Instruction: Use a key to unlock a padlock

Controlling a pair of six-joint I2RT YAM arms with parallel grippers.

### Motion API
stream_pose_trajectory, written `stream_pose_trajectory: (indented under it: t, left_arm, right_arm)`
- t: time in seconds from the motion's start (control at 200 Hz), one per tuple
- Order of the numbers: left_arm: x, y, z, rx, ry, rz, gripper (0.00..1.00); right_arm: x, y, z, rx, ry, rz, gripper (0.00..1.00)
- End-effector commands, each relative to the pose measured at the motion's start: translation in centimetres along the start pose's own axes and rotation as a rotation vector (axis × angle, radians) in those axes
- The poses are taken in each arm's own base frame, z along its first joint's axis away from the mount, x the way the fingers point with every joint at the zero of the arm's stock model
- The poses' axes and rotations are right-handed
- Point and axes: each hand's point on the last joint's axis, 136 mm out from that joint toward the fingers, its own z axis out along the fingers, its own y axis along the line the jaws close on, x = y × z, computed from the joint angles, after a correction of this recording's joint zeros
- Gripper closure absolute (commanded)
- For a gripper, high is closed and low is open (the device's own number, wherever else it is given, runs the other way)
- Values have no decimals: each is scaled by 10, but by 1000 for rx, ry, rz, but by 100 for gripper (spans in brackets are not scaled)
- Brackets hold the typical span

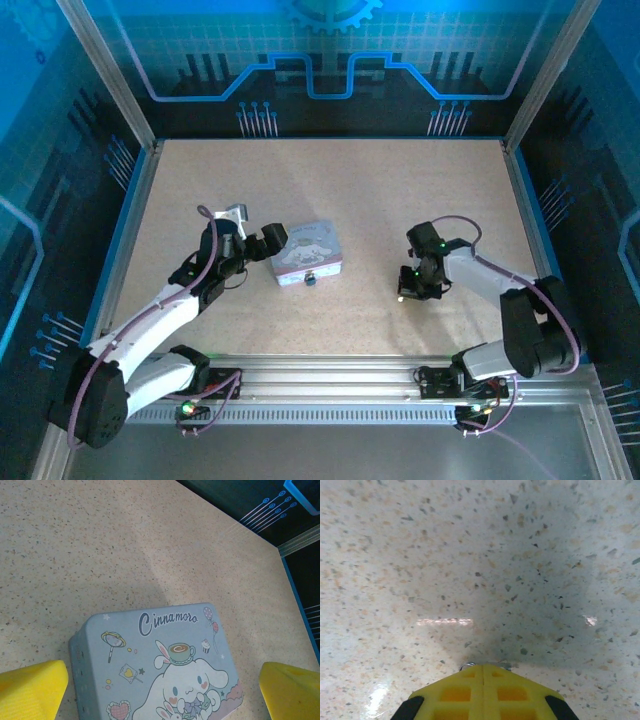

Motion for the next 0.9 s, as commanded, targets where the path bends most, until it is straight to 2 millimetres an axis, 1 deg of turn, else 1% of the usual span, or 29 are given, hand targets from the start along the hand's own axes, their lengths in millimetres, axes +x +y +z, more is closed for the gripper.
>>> stream_pose_trajectory:
  t: [0.0, 0.11, 0.2, 0.23, 0.24, 0.26, 0.4, 0.49, 0.58, 0.66, 0.775, 0.895]
  left_arm:
    - [-6, -11, -4, 37, -15, -3, 1]
    - [-7, -18, -3, 69, -9, -25, 1]
    - [-8, -25, -1, 96, 7, -60, 1]
    - [-7, -27, 0, 103, 19, -74, 1]
    - [-7, -28, 0, 106, 24, -79, 1]
    - [-7, -30, 1, 111, 31, -89, 1]
    - [-4, -45, 6, 151, 111, -166, 1]
    - [-4, -60, 7, 206, 153, -213, 2]
    - [-9, -79, 6, 296, 160, -240, 2]
    - [-16, -100, 0, 412, 124, -214, 3]
    - [-22, -121, -8, 520, 51, -110, 4]
    - [-20, -139, -14, 597, -14, 45, 5]
  right_arm:
    - [-11, 26, -23, -95, -60, -46, 100]
    - [-22, 53, -46, -185, -138, -135, 100]
    - [-29, 70, -64, -208, -190, -234, 100]
    - [-28, 73, -65, -208, -194, -271, 100]
    - [-34, 81, -75, -223, -221, -292, 100]
    - [-36, 86, -80, -228, -236, -320, 100]
    - [-43, 111, -106, -223, -320, -515, 100]
    - [-49, 124, -121, -236, -364, -583, 100]
    - [-55, 140, -136, -286, -392, -587, 100]
    - [-58, 155, -148, -350, -394, -555, 100]
    - [-64, 175, -165, -425, -402, -504, 100]
    - [-72, 184, -181, -436, -410, -466, 100]
